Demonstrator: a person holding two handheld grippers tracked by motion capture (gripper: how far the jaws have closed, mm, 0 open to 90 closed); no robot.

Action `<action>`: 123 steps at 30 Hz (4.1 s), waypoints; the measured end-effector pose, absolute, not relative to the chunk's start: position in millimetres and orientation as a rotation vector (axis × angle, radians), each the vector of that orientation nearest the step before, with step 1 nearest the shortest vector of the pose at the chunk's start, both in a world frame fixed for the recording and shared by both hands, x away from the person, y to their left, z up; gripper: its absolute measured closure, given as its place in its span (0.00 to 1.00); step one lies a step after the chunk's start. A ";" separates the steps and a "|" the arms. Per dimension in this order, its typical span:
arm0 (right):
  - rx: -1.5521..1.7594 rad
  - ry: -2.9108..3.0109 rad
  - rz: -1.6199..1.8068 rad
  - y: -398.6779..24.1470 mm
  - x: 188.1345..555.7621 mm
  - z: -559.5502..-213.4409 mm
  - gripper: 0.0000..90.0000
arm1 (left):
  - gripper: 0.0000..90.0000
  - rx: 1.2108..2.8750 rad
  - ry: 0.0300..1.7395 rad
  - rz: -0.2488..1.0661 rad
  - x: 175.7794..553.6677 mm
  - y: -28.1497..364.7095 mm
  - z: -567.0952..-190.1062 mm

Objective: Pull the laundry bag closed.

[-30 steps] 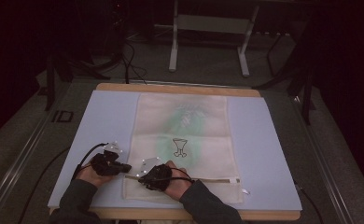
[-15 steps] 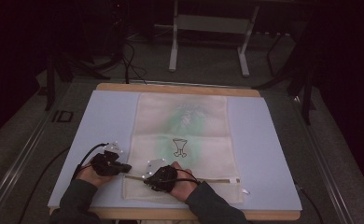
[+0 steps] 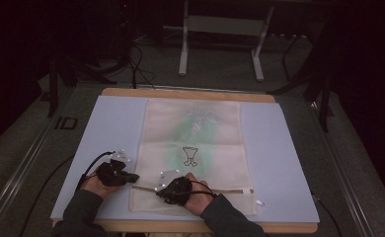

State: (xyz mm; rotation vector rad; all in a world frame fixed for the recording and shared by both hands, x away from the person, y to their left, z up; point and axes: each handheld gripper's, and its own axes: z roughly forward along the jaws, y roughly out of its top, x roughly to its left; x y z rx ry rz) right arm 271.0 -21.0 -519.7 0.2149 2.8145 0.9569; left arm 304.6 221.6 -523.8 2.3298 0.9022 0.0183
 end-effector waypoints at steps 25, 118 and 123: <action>0.250 2.812 0.933 -43.8 266.1 -519.6 0.91 | 1.00 2.338 0.898 0.025 304.4 221.3 -523.3; 0.355 2.797 0.893 -112.6 265.7 -517.2 0.91 | 1.00 2.340 0.909 0.043 302.7 219.6 -522.9; 0.366 2.795 0.887 -115.9 264.7 -516.8 0.91 | 1.00 2.350 0.906 0.046 302.7 219.4 -522.4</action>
